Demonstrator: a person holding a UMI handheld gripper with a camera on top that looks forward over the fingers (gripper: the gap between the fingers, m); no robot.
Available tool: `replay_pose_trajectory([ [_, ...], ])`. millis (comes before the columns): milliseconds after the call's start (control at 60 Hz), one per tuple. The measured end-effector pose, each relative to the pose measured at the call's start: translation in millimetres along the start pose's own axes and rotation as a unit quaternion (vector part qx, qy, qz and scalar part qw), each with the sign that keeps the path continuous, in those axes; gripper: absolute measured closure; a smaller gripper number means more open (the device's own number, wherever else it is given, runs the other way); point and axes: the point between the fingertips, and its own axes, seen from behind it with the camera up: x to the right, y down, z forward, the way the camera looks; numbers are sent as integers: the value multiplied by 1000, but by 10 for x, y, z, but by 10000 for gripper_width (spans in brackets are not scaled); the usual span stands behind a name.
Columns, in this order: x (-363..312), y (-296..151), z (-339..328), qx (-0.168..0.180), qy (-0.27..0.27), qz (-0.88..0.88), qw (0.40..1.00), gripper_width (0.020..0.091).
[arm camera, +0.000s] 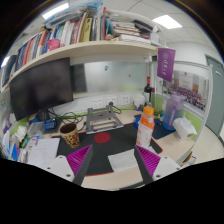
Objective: Pour water
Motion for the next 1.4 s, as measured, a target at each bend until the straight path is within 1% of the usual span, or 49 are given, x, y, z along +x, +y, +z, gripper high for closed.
replay_pose_trajectory([
  [83, 515, 44, 283, -4, 22, 8, 1000, 257],
  [200, 1084, 25, 690, 6, 44, -8, 999, 257],
  [250, 1244, -26, 870, 18, 45, -16, 999, 256],
  [350, 1394, -75, 1223, 29, 31, -31, 999, 257],
  [533, 1407, -204, 1694, 51, 2, -61, 997, 264],
  [583, 1380, -242, 1774, 58, -6, -60, 996, 310],
  [683, 1327, -282, 1872, 70, -20, -67, 995, 481],
  [717, 1342, -294, 1891, 76, -19, -71, 994, 525],
  [750, 1336, -305, 1900, 82, -20, -74, 994, 527],
  [867, 1319, -315, 1902, 95, -24, -65, 993, 578],
  [950, 1306, -339, 1895, 111, -28, -69, 991, 640],
  [1000, 1297, -357, 1913, 119, -33, -78, 989, 693],
  [1100, 1282, -378, 1929, 128, -35, -84, 988, 741],
  [1183, 1266, -395, 1942, 130, -34, -95, 986, 741],
  [1250, 1267, -419, 1940, 129, -23, -113, 985, 741],
  [1300, 1238, -505, 1902, 135, -15, -131, 982, 741],
  [1400, 1039, -722, 1834, 134, -7, -188, 973, 742],
])
